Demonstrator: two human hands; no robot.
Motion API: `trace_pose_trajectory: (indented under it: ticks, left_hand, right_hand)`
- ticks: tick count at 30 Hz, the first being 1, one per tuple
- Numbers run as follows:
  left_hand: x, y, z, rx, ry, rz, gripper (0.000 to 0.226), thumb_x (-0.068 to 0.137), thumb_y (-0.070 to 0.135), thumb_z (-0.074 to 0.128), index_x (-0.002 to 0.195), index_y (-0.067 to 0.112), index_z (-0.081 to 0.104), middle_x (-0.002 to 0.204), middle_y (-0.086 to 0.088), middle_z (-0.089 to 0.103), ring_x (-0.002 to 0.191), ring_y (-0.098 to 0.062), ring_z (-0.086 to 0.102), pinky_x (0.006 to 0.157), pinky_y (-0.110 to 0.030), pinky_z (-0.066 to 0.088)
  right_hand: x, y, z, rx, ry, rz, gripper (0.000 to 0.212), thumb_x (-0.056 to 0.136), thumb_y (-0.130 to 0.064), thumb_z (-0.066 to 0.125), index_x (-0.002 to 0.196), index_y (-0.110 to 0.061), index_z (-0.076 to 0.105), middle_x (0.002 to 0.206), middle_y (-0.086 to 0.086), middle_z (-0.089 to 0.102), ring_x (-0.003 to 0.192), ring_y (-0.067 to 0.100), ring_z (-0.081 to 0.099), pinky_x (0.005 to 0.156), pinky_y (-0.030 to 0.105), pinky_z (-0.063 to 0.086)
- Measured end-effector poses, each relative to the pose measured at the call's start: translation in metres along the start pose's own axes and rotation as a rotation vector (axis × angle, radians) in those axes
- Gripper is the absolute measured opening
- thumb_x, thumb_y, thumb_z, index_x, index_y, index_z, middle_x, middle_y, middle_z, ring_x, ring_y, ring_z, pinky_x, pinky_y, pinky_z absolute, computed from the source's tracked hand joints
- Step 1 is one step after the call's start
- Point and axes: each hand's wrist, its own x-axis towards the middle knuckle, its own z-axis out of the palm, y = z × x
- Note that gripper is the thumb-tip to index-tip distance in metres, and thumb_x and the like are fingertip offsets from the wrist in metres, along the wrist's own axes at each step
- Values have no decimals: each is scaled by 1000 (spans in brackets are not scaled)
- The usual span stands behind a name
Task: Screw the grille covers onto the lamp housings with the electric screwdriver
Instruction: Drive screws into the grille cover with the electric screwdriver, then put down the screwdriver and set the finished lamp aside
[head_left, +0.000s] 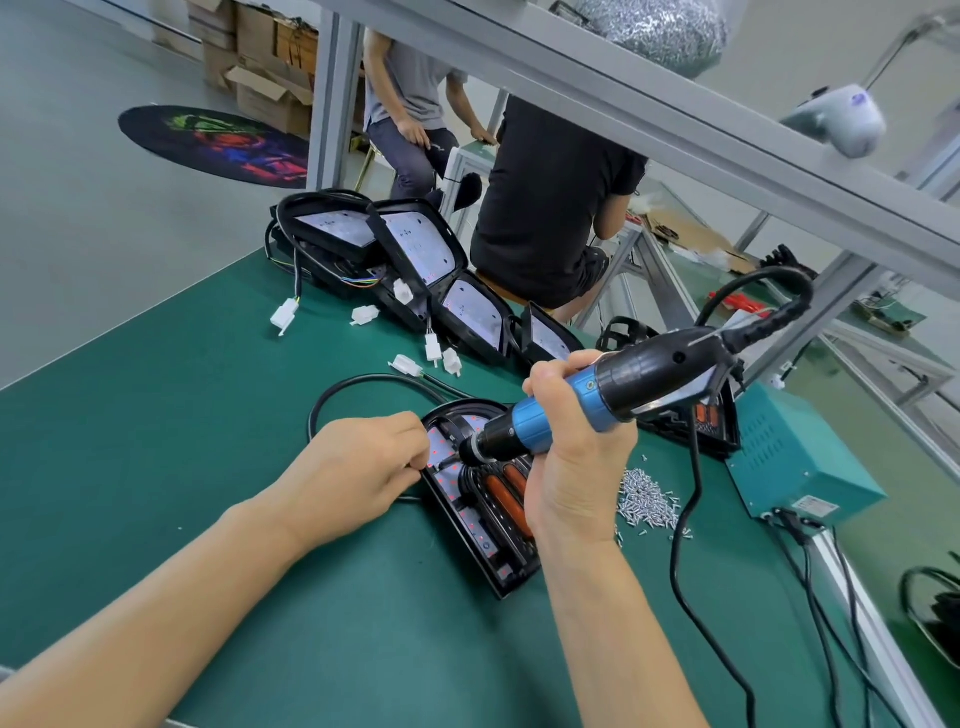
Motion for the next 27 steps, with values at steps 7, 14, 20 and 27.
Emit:
trace_pose_trajectory:
  ticks: [7,14,20,27]
  left_hand:
    - [0,1,-1,-2,9,-4,4,89,16,56,85,16,59,94,7,59,74,-17,54,67,-33,45]
    - [-2,3,-2,-22,53,-16,14,76,3,65,77,15,60,84,8,61,64,-15,51,57,-28,45]
    - [-5,2,4,-13,71,-45,22,71,7,65,88,22,63,92,16,62,75,-7,58,58,-12,36]
    - [-4,-2,20,-65,103,-153,46,61,23,59,106,17,66,111,6,60,101,-22,55,85,-37,44]
  right_hand:
    - [-1,-4,-1,9,8,9,28,76,-2,68,75,-30,66,72,-2,56,73,17,50,75,21,49]
    - [7,-29,-21,99,222,-38,41,77,-10,69,115,-19,57,68,-12,61,65,11,58,74,24,51]
    - [18,-78,-82,-82,421,-207,30,79,-17,74,105,-19,58,80,2,55,60,13,58,64,26,51]
    - [18,-118,-179,-557,493,-85,26,84,-15,75,87,-24,50,65,-3,56,53,12,55,60,34,46]
